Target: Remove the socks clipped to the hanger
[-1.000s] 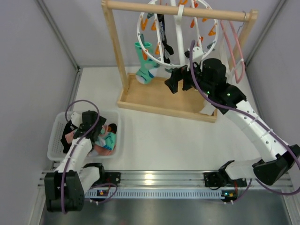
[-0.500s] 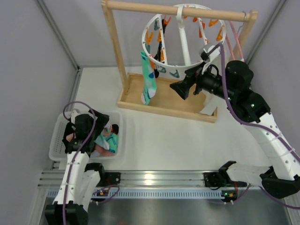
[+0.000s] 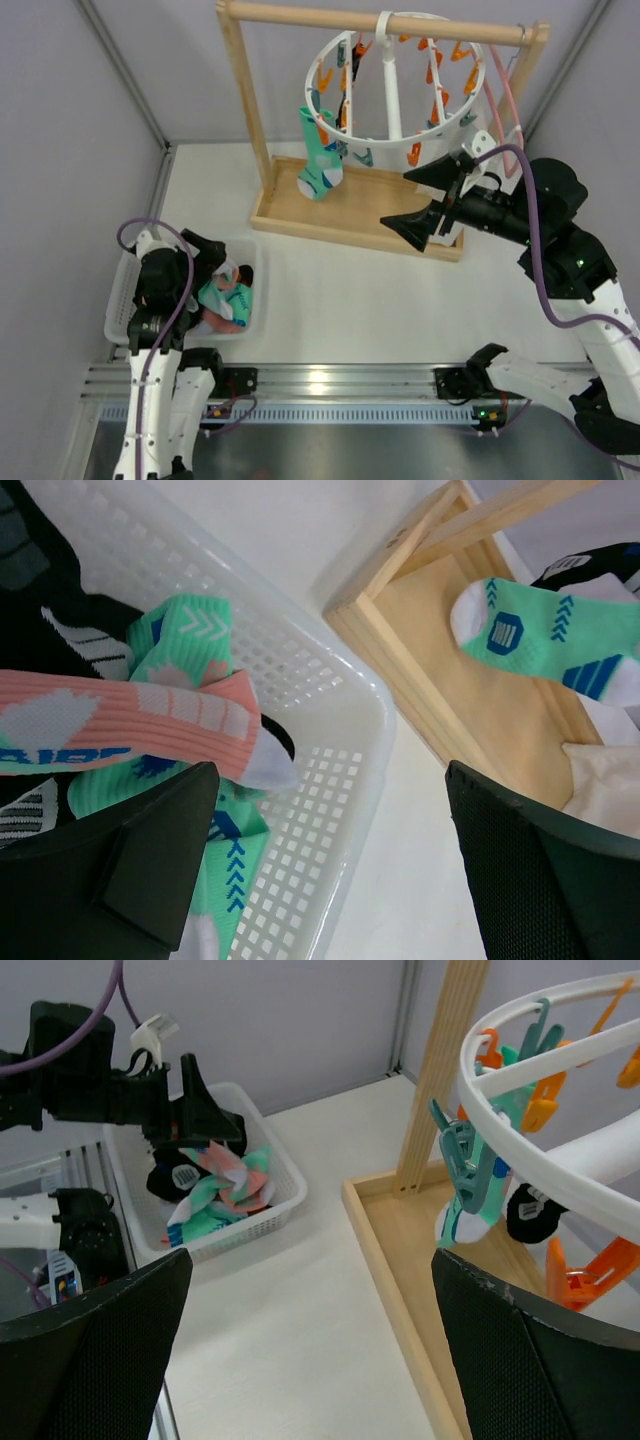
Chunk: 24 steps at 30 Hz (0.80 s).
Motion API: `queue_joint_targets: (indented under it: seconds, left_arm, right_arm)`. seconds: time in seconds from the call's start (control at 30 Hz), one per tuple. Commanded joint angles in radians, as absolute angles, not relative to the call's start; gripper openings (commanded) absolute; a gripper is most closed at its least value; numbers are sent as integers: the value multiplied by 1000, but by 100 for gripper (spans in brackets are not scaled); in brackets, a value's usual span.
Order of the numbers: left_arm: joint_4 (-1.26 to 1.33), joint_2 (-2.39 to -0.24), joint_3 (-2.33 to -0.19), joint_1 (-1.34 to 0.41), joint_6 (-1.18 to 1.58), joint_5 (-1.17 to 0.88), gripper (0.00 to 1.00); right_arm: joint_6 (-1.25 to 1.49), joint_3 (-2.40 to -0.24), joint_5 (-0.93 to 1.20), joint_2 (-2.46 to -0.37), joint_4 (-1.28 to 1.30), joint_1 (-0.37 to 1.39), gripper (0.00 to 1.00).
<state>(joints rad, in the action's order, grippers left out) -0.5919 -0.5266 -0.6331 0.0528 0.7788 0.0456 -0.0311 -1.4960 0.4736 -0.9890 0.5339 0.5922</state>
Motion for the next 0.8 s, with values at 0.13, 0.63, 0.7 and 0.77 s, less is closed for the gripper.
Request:
queue_joint_targets:
  seconds: [0.13, 0.63, 0.7, 0.77]
  left_arm:
    - [-611, -489, -781, 55, 655, -58, 99]
    - [-350, -951, -1118, -450, 496, 39, 99]
    - [-325, -1070, -1166, -530, 459, 110, 99]
    - [-258, -1129, -1163, -558, 439, 118, 99]
  right_arm:
    - [-141, -1417, 620, -887, 439, 581, 100]
    - [-6, -1264, 492, -663, 468, 581, 99]
    - [35, -1250, 462, -629, 468, 581, 99]
    - [54, -1241, 446, -609, 476, 581, 99]
